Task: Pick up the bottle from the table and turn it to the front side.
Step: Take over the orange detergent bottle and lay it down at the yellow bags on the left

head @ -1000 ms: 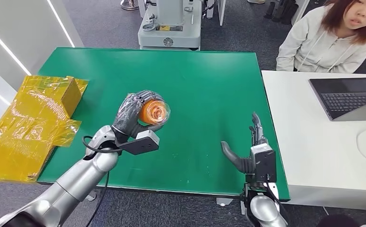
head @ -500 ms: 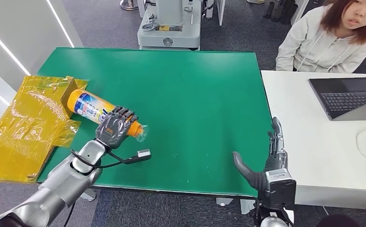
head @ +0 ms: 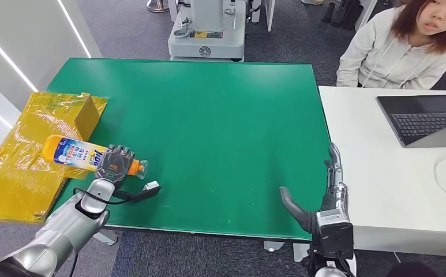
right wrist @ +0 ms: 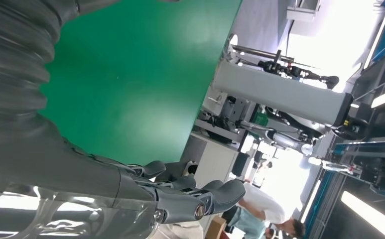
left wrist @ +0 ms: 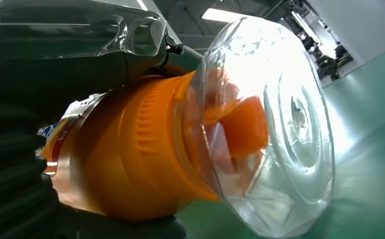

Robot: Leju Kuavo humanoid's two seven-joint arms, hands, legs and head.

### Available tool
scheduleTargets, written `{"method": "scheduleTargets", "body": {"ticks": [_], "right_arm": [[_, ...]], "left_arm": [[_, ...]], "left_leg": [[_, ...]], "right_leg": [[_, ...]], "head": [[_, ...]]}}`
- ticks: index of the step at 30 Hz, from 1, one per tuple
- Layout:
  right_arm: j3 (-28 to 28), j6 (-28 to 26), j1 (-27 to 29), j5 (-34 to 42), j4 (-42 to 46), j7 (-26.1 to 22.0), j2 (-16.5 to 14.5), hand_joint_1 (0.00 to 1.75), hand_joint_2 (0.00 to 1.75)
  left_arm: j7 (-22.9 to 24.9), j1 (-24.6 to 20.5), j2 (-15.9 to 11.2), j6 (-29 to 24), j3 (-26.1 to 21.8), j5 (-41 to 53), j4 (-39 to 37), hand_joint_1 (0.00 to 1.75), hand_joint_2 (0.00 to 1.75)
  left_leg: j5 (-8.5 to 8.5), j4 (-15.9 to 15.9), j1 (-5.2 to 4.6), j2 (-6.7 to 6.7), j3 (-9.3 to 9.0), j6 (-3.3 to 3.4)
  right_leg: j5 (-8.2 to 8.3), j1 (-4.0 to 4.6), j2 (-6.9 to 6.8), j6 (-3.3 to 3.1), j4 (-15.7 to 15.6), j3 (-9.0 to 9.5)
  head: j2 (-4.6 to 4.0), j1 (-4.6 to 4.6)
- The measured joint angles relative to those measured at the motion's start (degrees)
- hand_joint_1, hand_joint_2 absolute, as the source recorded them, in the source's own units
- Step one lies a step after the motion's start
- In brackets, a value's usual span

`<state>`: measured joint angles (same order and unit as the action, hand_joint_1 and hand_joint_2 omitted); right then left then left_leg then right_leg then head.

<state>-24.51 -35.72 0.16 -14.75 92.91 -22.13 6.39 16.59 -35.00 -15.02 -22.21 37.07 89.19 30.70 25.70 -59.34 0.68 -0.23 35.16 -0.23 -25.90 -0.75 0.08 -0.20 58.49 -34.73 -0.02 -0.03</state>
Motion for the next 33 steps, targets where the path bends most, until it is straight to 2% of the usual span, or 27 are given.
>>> {"method": "scheduleTargets", "body": {"ticks": [2, 4, 6, 7, 8, 16, 24, 26, 29, 33], "right_arm": [[0.0, 0.1, 0.1, -0.5, 0.0, 0.2, -0.1, 0.0, 1.75], [-0.1, 0.2, 0.2, -0.9, 0.0, 0.4, -0.1, 0.0, 1.75], [-0.2, 0.4, 0.2, -1.2, 0.0, 0.5, -0.1, 0.0, 1.75], [-0.3, 0.5, 0.3, -1.3, 0.0, 0.5, -0.1, 0.0, 1.75], [-0.4, 0.5, 0.3, -1.4, 0.0, 0.5, -0.1, 0.0, 1.75], [-1.2, 1.0, 0.2, -1.2, 0.0, 0.7, -0.1, 0.0, 1.75], [-1.6, 2.5, 0.1, -0.8, 0.0, 1.9, -0.2, 0.0, 1.75], [-1.6, 2.9, 0.2, -0.8, -0.1, 2.0, -0.3, 0.0, 1.75], [-1.6, 3.2, 0.3, -0.9, -0.1, 2.1, -0.3, 0.0, 1.75], [-1.4, 3.1, 1.1, -0.6, -0.1, 1.7, -0.3, 0.0, 1.75]], "left_arm": [[-0.1, -0.7, 0.2, -0.2, -1.0, 0.0, -1.5, 1.65, 1.75], [-0.4, -1.2, 0.3, -0.5, -1.9, 0.0, -2.6, 1.08, 1.75], [-1.1, -1.6, 0.5, -0.8, -2.8, 0.0, -3.4, 0.28, 1.75], [-1.6, -1.7, 0.5, -1.0, -3.1, 0.0, -3.7, 0.1, 1.75], [-2.3, -1.9, 0.6, -1.4, -3.4, 0.0, -4.0, 0.0, 1.75], [-7.6, -2.5, 1.2, -3.7, -5.8, -2.1, -5.0, 0.0, 1.75], [-13.6, -1.1, 2.8, -7.3, -10.7, -10.4, -5.1, 0.0, 1.75], [-16.6, 0.0, 3.6, -9.4, -12.5, -14.4, -4.9, 0.0, 1.75], [-24.2, 3.0, 5.3, -12.1, -15.7, -24.0, -2.3, 0.0, 1.75], [-34.0, 8.6, 8.2, -12.2, -18.7, -40.7, 6.6, 0.0, 1.75]], "left_leg": [[0.0, 0.0, 0.0, 0.02, -0.01, 0.0], [0.0, 0.0, 0.0, 0.02, -0.01, 0.0], [0.0, 0.0, 0.0, 0.02, -0.01, 0.0], [0.0, 0.0, 0.0, 0.02, -0.01, 0.0], [0.0, 0.0, 0.0, 0.01, -0.01, 0.0], [0.0, 0.0, -0.01, 0.01, 0.0, 0.0], [0.0, 0.0, -0.01, 0.0, -0.01, 0.0], [0.0, 0.0, -0.01, 0.01, -0.01, 0.0], [0.0, 0.0, -0.02, 0.01, -0.01, 0.0], [0.05, 0.0, -0.03, 0.01, 0.0, -0.01]], "right_leg": [[0.0, 0.0, 0.02, 0.0, 0.0, -0.01], [0.0, 0.0, 0.03, 0.0, 0.0, -0.01], [0.0, 0.0, 0.03, 0.0, 0.0, -0.01], [0.0, 0.0, 0.02, 0.0, 0.0, -0.01], [0.0, 0.0, 0.02, 0.0, 0.0, -0.01], [0.0, -0.01, 0.02, 0.0, 0.0, 0.0], [0.0, -0.01, 0.01, 0.0, 0.0, 0.02], [0.0, -0.01, 0.01, 0.0, 0.0, 0.01], [0.0, -0.02, 0.01, 0.0, 0.0, 0.0], [-0.01, -0.02, 0.02, 0.01, -0.1, 0.0]], "head": [[0.0, -0.01], [0.0, 0.0], [0.0, 0.0], [0.0, 0.0], [0.0, 0.01], [0.0, 0.0], [0.0, 0.0], [0.0, -0.01], [0.0, -0.01], [0.0, 0.0]]}}
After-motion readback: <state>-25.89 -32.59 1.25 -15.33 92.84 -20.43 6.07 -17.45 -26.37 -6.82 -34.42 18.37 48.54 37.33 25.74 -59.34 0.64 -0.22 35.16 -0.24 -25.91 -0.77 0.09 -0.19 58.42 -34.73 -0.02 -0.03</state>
